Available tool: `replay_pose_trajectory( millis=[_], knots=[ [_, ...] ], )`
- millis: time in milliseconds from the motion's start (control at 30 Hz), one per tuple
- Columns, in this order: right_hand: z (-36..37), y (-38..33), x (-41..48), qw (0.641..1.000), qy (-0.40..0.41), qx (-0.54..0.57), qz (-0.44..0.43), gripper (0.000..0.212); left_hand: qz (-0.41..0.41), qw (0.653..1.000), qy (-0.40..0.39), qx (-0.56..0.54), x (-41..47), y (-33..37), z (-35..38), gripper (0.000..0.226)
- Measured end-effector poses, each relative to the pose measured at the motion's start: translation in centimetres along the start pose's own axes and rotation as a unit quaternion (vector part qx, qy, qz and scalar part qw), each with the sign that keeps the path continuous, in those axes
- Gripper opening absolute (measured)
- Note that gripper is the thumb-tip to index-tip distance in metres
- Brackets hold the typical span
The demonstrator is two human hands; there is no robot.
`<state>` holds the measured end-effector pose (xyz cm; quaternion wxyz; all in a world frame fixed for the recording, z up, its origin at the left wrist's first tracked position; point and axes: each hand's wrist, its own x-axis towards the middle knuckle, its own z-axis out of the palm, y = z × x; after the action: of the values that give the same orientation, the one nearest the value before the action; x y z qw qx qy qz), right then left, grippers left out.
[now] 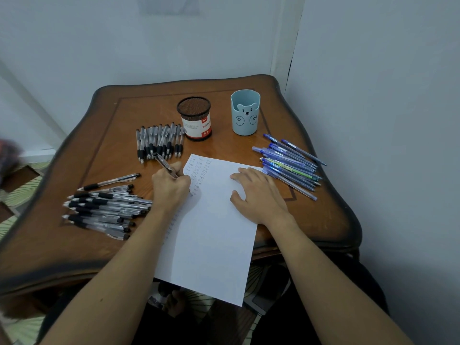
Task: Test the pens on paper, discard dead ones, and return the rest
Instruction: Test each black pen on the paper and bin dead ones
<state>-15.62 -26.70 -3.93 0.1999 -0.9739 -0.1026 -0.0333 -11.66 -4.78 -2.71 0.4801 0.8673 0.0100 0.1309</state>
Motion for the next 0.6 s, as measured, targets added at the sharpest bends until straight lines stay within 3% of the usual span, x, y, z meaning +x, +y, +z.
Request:
replay_pose_trajectory(
  millis=[600],
  knots=[
    [0.02, -0.06, -0.02, 1.000, 0.000, -0.001, 0.003, 0.049, 0.009, 1.000, -0.014, 0.003, -0.12, -0.39, 0.27, 0.030]
  ],
)
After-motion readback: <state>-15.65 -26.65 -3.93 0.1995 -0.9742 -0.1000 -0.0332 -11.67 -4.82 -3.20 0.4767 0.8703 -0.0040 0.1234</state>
